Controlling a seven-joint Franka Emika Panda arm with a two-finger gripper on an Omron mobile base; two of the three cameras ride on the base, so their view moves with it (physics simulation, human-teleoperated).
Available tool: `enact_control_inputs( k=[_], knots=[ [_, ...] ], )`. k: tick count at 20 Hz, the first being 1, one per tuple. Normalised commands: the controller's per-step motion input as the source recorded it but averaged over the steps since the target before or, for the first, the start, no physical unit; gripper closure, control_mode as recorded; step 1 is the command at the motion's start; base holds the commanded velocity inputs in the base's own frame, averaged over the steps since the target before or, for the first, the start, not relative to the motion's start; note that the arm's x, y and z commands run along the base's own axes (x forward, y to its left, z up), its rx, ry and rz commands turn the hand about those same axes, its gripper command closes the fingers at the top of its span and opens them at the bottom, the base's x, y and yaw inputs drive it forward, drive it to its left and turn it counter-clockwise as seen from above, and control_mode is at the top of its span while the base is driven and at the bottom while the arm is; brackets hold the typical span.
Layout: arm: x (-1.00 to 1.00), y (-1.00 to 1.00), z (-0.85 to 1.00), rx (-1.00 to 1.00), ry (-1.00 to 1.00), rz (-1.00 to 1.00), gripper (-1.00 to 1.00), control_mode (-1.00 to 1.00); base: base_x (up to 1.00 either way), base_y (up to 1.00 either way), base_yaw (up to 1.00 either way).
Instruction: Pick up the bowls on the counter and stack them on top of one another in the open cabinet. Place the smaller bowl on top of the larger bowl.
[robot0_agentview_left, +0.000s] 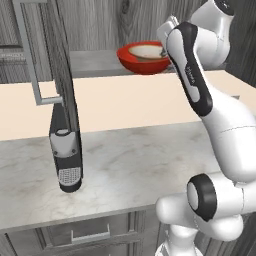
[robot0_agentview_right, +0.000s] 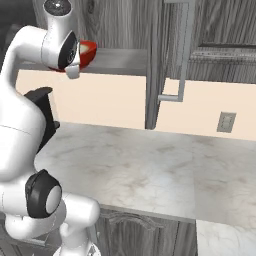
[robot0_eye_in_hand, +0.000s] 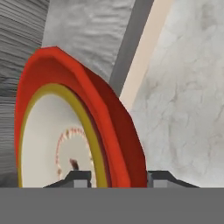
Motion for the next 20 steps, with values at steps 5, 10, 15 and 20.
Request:
enact_control_inputs(
  k=[5, 10, 15, 20],
  knots=[
    [0.93, -0.09, -0.19, 0.00, 0.00, 0.00, 1.00, -1.00, 0.00, 0.00, 0.00],
    [0.89, -0.08, -0.01, 0.00, 0.00, 0.00, 1.00, -1.00, 0.00, 0.00, 0.00],
    [0.47, -0.01, 0.00, 0.00, -0.01, 0.00, -1.00, -1.00, 0.00, 0.00, 0.00],
    [-0.35, 0.03, 0.00, 0.00, -0.18, 0.00, -1.00, -1.00, 0.00, 0.00, 0.00]
  ],
)
